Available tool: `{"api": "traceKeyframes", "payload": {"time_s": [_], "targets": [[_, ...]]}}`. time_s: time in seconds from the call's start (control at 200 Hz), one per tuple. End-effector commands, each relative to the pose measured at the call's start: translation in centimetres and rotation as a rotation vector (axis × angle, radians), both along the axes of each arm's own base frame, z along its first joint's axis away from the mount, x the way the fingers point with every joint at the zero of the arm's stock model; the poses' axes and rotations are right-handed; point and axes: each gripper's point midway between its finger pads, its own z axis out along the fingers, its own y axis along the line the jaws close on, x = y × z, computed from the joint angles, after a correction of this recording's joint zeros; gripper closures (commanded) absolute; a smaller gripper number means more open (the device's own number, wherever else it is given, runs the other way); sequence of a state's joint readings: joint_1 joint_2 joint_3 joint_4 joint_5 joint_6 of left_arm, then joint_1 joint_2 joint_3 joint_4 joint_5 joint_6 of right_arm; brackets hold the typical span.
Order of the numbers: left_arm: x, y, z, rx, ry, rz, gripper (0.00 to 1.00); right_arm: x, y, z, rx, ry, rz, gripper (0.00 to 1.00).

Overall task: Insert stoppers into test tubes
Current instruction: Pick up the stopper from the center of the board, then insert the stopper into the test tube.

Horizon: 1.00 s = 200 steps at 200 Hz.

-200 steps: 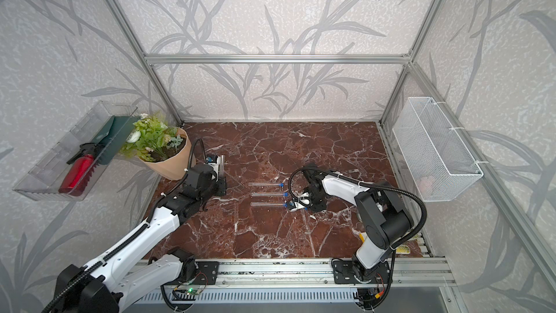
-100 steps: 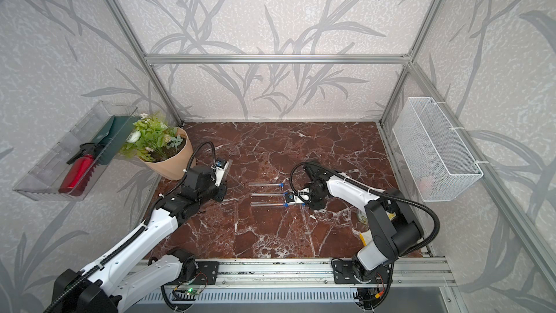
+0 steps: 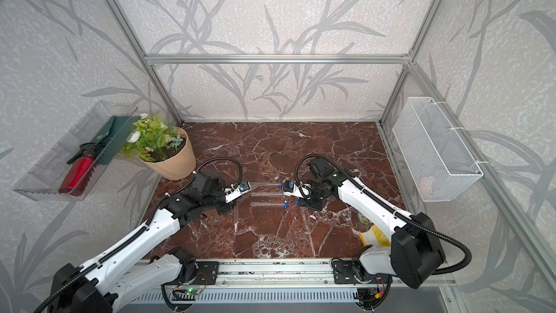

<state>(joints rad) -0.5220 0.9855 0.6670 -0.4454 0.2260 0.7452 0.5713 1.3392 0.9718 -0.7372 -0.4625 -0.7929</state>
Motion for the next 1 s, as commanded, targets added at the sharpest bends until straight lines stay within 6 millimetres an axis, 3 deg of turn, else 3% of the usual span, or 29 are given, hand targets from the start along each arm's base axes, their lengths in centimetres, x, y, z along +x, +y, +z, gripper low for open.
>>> {"api": "traceKeyframes", "payload": {"time_s": [0.0, 0.33, 0.995], "targets": [[-0.3, -1.0, 0.2, 0.098, -0.093, -0.156, 1.00, -2.1, 1.5, 2.4, 0.072, 0.100, -0.045, 0.90], [-0.1, -3.8, 1.0, 0.115, -0.249, -0.291, 1.00, -3.0, 4.4, 4.0, 0.103, 0.113, -0.038, 0.90], [-0.6, -5.5, 0.5, 0.197, -0.357, -0.430, 1.00, -1.4, 7.4, 4.9, 0.130, 0.136, -0.059, 0.90]]}}
